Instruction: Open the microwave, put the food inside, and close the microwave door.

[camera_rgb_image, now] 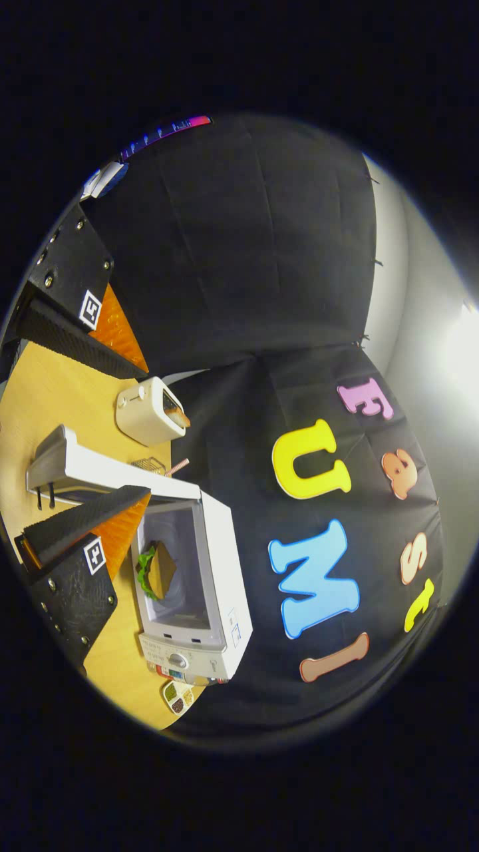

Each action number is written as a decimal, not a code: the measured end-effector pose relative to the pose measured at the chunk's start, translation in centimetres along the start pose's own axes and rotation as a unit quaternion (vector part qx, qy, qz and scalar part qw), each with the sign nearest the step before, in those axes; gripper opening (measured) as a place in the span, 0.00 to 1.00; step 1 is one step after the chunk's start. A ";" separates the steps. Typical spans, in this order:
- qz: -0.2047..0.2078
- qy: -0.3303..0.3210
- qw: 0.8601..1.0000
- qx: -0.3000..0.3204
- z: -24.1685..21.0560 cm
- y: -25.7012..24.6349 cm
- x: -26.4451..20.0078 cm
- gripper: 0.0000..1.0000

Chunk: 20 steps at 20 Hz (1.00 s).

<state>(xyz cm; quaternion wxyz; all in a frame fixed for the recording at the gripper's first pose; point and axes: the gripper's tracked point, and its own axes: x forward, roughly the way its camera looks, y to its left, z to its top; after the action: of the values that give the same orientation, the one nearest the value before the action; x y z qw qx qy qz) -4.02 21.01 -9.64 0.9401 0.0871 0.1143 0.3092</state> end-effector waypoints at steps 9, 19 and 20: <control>0.065 0.098 0.990 -0.078 -9.1 5.8 -0.8 0.30; 0.018 0.160 0.985 -0.059 -13.4 -0.4 -0.2 0.03; 0.006 0.161 0.986 -0.053 -13.4 -1.6 -0.3 0.03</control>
<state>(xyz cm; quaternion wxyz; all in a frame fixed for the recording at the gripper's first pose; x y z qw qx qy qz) -6.94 20.81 -22.83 0.9110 -0.0133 0.2468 0.3302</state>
